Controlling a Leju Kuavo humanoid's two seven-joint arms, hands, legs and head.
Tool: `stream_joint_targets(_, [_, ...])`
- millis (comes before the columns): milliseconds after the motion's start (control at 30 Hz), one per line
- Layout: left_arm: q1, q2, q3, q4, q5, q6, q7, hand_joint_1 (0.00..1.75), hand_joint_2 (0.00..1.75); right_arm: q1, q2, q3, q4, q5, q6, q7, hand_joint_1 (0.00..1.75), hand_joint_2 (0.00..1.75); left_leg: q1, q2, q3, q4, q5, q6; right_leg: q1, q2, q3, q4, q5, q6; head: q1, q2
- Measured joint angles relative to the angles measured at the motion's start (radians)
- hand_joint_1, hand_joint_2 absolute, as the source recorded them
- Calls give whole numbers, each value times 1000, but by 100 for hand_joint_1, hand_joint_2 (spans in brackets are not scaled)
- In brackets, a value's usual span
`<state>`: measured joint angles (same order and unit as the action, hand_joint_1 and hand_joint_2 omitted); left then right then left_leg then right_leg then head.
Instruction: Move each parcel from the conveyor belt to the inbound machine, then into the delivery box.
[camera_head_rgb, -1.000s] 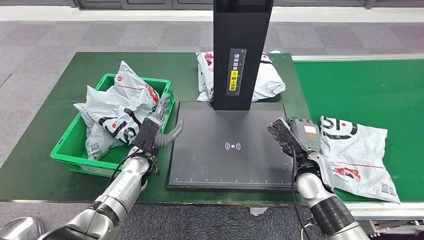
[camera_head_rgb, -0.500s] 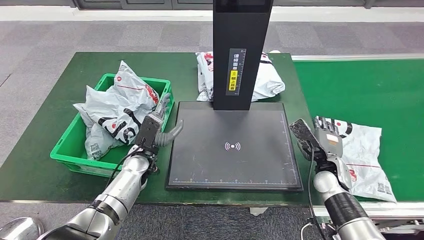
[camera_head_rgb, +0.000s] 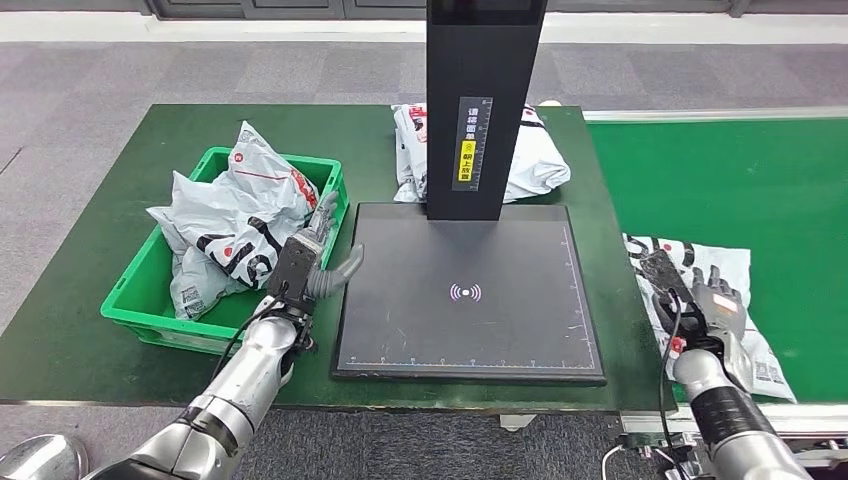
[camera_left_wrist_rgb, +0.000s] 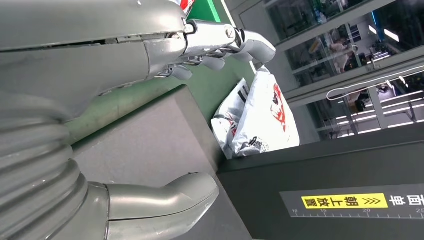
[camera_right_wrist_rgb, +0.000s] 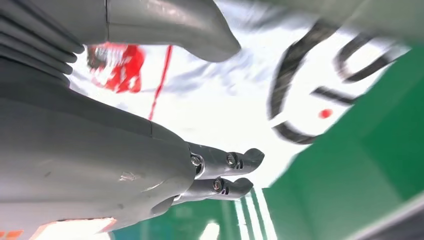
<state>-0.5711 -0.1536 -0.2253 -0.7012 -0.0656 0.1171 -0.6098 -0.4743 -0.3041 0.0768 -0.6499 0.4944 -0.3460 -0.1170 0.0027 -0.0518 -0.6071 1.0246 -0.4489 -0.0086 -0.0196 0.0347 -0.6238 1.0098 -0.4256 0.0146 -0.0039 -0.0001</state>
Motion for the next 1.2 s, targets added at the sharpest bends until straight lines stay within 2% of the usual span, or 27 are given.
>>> stream_joint_targets(100, [5,1,5,-7,0,0,0,0,175,-24,-12,-25,65,0,4,19,0,175,0,0,0,0,0,0,0,0,0,0,0,0,0,0])
stream_joint_targets(233, [10,2,13,-13,0,-3,0,0,175,-45,-26,-51,137,12,60,64,0,175,0,0,0,0,0,0,0,0,0,0,0,0,0,0])
stream_joint_targets(433, [11,4,20,-16,1,-6,-1,0,175,-50,-43,-76,195,29,85,92,0,175,0,0,0,0,0,0,0,0,0,0,0,0,0,0])
stream_joint_targets(700, [11,7,22,-17,3,-15,-2,0,175,-49,-62,-91,228,59,216,102,0,175,0,1,1,0,0,0,0,0,0,0,0,0,0,0])
stream_joint_targets(833, [11,8,23,-17,3,-18,-4,0,175,-49,-62,-92,232,111,307,95,175,175,0,0,1,0,0,0,1,0,0,0,0,0,0,0])
stream_joint_targets(1000, [11,10,27,-17,3,-22,-3,0,175,-47,-44,-64,205,190,479,26,175,175,1,2,2,-1,0,0,2,1,2,0,0,0,0,0])
stream_joint_targets(1200, [17,17,37,-31,2,-6,1,0,175,-47,-5,31,144,212,530,-8,175,175,2,8,5,-1,-1,-1,3,7,3,0,1,-1,0,0])
